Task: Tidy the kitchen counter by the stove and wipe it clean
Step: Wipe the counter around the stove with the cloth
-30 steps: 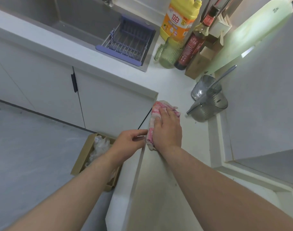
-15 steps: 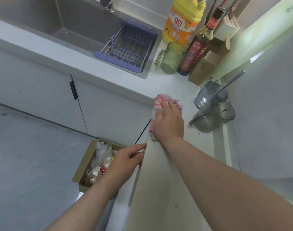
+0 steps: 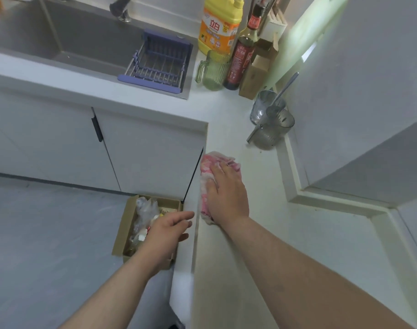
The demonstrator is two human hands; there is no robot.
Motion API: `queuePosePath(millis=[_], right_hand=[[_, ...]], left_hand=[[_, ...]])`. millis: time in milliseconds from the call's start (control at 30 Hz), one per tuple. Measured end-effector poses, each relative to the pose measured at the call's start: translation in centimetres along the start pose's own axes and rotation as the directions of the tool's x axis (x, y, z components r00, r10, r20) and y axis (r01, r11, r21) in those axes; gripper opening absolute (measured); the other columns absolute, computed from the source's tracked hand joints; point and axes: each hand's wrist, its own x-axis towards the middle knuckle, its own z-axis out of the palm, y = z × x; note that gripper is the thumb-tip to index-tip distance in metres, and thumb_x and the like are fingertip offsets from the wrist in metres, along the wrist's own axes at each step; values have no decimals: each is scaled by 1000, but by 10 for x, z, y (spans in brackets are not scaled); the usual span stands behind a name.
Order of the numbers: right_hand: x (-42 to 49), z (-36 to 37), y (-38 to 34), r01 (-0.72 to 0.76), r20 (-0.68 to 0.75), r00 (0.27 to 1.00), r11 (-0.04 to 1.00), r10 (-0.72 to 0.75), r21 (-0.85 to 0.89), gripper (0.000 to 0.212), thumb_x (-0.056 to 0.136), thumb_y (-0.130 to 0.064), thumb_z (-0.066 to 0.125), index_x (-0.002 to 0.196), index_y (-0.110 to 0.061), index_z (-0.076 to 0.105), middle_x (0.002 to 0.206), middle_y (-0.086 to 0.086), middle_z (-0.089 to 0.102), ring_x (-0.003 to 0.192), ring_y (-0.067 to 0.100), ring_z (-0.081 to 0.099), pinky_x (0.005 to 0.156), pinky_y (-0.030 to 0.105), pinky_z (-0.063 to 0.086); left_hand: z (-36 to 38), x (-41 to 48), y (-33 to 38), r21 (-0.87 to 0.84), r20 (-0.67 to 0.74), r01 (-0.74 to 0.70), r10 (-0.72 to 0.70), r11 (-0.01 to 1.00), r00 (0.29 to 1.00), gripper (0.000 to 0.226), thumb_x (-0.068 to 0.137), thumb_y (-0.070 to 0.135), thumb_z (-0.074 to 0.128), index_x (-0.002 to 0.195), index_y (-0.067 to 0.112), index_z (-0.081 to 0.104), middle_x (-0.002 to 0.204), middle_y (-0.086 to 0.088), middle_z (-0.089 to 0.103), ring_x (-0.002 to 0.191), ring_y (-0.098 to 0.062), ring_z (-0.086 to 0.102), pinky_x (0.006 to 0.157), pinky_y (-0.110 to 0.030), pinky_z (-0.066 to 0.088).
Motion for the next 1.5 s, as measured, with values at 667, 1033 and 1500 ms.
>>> queuePosePath(millis=[667,1033,1500], right_hand=[[-151,-13,-2,-104,41,994,994,103,20,53,95,-39,33,145,-24,44,155,-3,36,145,14,26,119,28,14],[-217,-72,137,-312,-65,947,949,315,42,48,100,-36,35,145,-23,46,155,-7,36,144,12,27,115,28,22],[-293,-66,109,-216,13,976,975,216,44,56,95,-40,26,144,-24,46,154,-4,37,144,14,27,117,24,16]], left_hand=[[17,-121,-24,110,134,-108,93,988,987,45,92,1,52,121,33,67,118,14,69,116,-7,61,104,-40,46],[35,-154,-52,123,-17,-151,154,981,988,56,90,-14,46,117,31,67,110,18,71,107,5,63,83,-9,49],[32,-198,-53,158,117,-131,113,979,987,56,89,-6,58,132,30,58,128,19,62,122,2,54,109,-32,40]])
